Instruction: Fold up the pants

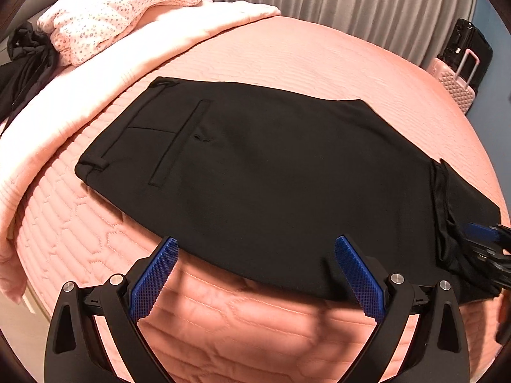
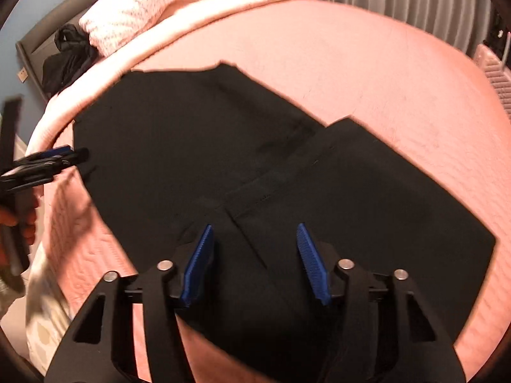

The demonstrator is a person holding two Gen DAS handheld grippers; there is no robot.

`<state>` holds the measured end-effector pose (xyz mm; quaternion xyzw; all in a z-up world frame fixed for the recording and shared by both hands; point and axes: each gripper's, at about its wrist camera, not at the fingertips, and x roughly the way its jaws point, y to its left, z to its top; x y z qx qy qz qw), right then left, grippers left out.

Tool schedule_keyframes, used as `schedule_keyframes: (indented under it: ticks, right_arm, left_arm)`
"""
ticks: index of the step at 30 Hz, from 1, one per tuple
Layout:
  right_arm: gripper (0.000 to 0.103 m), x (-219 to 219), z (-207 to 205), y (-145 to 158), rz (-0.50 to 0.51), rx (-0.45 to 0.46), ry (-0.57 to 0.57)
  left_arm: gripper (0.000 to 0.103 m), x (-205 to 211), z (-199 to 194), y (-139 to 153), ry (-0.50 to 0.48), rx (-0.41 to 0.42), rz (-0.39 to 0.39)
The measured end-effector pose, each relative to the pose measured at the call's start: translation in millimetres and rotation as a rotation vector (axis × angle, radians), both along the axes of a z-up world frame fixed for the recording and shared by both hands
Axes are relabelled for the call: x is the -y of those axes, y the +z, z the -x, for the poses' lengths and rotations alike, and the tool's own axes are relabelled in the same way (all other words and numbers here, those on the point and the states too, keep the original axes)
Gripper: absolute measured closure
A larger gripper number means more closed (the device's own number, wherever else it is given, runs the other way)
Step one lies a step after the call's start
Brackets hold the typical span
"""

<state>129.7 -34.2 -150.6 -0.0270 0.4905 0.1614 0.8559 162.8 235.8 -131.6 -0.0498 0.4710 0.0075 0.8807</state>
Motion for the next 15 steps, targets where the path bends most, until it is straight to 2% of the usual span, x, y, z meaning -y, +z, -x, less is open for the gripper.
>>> schedule_keyframes:
  ticks: [2,3,5,7,9,11,12,15]
  right_arm:
    - [0.076,-0.5,-4.3,-3.8,-0.025,0.006,0.018]
    - [0.096,0.5,-7.7,-0.4,-0.043,0.003,0.018]
    - [0.096,-6.1,2.0,18.0,-0.065,0.039,0.056]
    - [0.097,-28.8,15.8,33.2,-0.07,0.061,0.166]
    - [0.097,-46.6,24.3,16.2,-0.028,0.022,0.241]
    - [0.097,-47.7,22.5,-1.3,0.003,0.014,0.242]
    - [0.096,-44.1,20.1,-5.9,-0.016,0.011,0.227]
    - [0.093,-38.3,17.5,1.5,-0.071,0.009,0.202]
  left_arm:
    - [0.005,4.8,3.0,1.5,-0.015,0.002,-0.013]
    - [0.005,7.4,3.5,1.6,-0.024,-0.002,-0.017]
    - [0.005,10.6,4.0,1.5,-0.034,-0.006,-0.025]
    - [0.005,13.7,4.9,2.4,-0.046,-0.003,-0.037]
    - [0.005,15.7,4.7,1.1,-0.047,-0.007,-0.043]
    - [0.005,17.0,2.5,-2.4,-0.043,-0.018,-0.04]
    - [0.005,17.6,1.4,-3.5,-0.04,-0.025,-0.041]
    - [0.005,11.8,0.4,-3.6,-0.025,-0.027,-0.033]
